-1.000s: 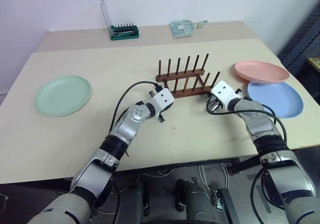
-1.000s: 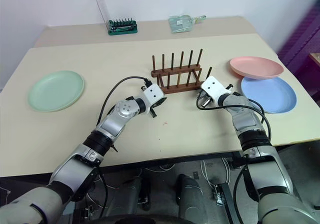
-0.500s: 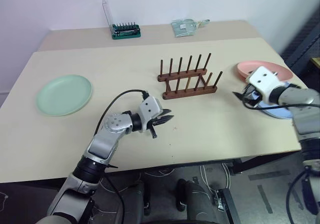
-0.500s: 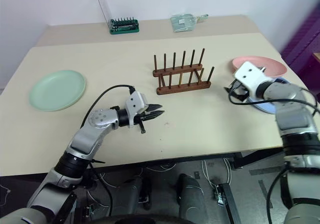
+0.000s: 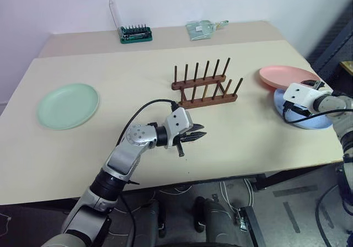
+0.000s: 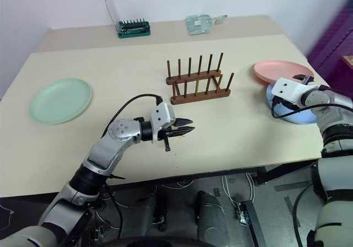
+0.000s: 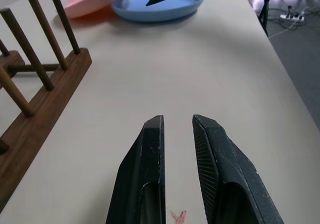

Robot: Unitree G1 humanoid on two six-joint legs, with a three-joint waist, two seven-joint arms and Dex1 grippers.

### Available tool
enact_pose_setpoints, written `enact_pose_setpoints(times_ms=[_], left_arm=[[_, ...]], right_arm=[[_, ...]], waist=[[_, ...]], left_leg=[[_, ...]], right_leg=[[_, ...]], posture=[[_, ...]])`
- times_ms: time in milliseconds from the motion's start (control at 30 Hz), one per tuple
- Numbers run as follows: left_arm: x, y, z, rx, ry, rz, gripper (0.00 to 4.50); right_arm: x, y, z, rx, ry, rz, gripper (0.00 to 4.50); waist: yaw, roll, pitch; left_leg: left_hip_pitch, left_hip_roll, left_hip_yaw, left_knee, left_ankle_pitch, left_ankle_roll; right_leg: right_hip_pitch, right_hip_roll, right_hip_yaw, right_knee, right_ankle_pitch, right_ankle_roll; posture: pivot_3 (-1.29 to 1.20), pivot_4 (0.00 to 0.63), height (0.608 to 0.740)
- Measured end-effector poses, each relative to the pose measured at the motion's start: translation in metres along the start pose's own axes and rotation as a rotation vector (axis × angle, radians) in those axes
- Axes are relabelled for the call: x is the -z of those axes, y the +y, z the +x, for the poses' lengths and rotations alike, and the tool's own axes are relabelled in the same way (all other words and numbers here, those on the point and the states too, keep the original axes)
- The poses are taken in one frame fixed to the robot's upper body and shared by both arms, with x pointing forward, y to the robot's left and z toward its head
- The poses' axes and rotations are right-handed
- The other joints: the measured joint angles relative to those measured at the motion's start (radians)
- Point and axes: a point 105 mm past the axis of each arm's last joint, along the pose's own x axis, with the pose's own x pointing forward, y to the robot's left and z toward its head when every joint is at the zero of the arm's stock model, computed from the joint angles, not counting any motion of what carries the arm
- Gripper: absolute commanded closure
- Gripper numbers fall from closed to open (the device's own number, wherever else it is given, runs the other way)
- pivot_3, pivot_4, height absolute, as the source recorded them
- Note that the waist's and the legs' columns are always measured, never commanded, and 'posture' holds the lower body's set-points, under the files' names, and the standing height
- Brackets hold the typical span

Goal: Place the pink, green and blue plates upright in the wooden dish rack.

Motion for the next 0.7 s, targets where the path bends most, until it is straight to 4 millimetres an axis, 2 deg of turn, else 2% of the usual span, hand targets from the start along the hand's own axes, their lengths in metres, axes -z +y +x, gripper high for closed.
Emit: enact_pose_setpoints(times_ms=[33,167,267,700], left_arm=[[0.002,0.0,-0.001,-0.002,0.005,-0.002,3.62],[0.01,-0.002,-0.006,-0.013,0.026,-0.019,3.62],[0.008,-0.001,-0.006,-0.02,0.02,-0.012,3.62],[0.006,-0.002,-0.005,-0.025,0.015,-0.01,3.62]], right_arm=[[0.001,0.001,0.001,0.0,0.008,-0.012,0.95],[0.002,-0.001,0.002,0.03,0.015,-0.061,2.89],[-0.001,-0.004,0.002,0.066,0.009,-0.109,4.47],[-0.014,-0.015,0.001,0.17,-0.068,-0.132,4.47]], waist=[[0.0,0.0,0.0],[0.0,0.0,0.0],[0.0,0.0,0.0],[-0.002,0.003,0.0]], left_leg=[[0.0,0.0,0.0,0.0,0.0,0.0],[0.0,0.0,0.0,0.0,0.0,0.0],[0.0,0.0,0.0,0.0,0.0,0.0],[0.001,-0.001,0.001,0.0,0.0,0.0]], right_leg=[[0.0,0.0,0.0,0.0,0.0,0.0],[0.0,0.0,0.0,0.0,0.0,0.0],[0.0,0.0,0.001,0.0,0.0,0.0],[0.001,0.0,0.002,0.0,0.0,0.001]], posture=[[0.0,0.15,0.73],[0.0,0.15,0.73],[0.0,0.15,0.73],[0.0,0.15,0.73]])
